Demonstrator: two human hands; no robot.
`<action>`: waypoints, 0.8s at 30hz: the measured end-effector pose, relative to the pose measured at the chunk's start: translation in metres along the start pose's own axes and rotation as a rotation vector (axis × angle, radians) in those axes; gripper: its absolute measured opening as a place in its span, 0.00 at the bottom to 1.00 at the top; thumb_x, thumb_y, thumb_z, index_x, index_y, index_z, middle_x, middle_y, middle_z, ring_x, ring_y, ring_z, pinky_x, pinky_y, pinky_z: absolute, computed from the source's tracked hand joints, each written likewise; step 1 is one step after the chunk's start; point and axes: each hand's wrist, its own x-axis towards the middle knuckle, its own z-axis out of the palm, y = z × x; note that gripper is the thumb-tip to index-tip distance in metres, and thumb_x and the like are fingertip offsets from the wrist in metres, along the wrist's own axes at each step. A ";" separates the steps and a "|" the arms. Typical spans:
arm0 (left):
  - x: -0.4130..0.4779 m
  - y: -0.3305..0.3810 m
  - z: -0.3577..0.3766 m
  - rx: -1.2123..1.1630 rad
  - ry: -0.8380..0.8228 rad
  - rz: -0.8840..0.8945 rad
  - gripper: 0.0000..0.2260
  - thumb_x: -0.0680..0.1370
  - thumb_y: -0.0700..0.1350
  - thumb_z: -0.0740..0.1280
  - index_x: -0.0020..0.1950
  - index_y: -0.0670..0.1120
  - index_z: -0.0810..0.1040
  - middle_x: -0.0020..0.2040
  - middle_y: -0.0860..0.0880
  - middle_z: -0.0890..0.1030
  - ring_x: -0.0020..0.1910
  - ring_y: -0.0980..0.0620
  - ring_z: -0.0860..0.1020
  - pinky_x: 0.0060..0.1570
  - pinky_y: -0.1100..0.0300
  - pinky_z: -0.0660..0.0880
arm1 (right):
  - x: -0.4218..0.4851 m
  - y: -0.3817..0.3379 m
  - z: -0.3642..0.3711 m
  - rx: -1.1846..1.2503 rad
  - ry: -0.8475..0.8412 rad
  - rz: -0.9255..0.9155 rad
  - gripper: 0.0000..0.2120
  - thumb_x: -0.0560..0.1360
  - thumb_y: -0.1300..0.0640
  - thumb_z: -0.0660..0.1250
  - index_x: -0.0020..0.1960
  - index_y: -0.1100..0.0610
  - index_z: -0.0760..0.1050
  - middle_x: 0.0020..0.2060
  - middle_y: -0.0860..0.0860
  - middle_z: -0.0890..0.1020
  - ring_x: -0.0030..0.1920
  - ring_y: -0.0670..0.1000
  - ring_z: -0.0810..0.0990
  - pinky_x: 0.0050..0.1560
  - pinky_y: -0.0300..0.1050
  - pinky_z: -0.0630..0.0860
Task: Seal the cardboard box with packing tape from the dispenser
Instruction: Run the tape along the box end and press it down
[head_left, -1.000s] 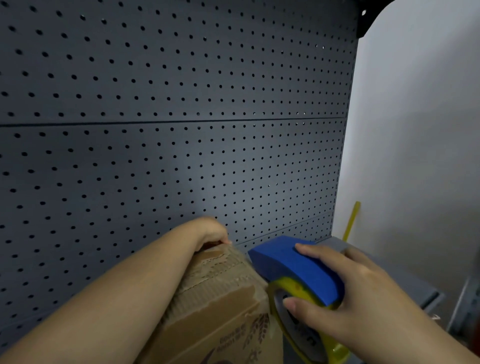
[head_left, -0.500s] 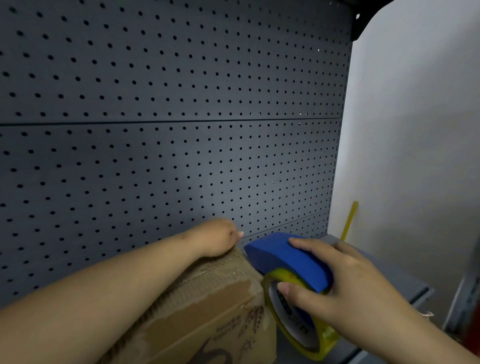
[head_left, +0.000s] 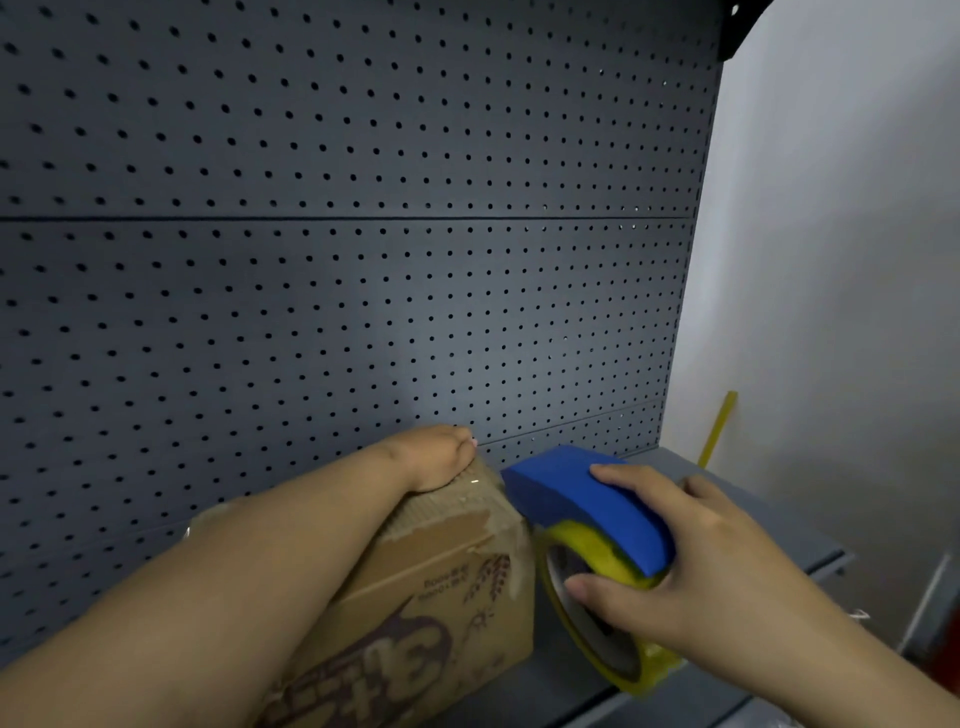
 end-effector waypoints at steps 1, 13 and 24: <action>0.000 0.001 0.000 -0.001 -0.002 -0.006 0.18 0.82 0.49 0.46 0.59 0.41 0.71 0.60 0.41 0.75 0.50 0.50 0.70 0.53 0.59 0.65 | -0.007 0.002 -0.003 0.000 -0.013 0.003 0.36 0.55 0.31 0.67 0.59 0.26 0.55 0.44 0.43 0.66 0.44 0.42 0.71 0.41 0.30 0.69; -0.012 0.021 -0.002 0.017 0.018 -0.137 0.18 0.82 0.47 0.46 0.60 0.38 0.70 0.61 0.37 0.74 0.57 0.41 0.73 0.46 0.60 0.61 | -0.081 0.029 -0.018 -0.009 -0.066 0.041 0.48 0.39 0.21 0.61 0.56 0.18 0.47 0.51 0.41 0.71 0.51 0.40 0.72 0.49 0.25 0.69; -0.028 0.039 -0.006 0.382 0.307 -0.199 0.19 0.80 0.55 0.52 0.58 0.41 0.70 0.57 0.40 0.76 0.52 0.42 0.75 0.47 0.52 0.69 | -0.054 0.024 -0.002 -0.090 -0.132 -0.074 0.33 0.61 0.37 0.69 0.62 0.30 0.59 0.42 0.41 0.66 0.38 0.42 0.70 0.36 0.29 0.67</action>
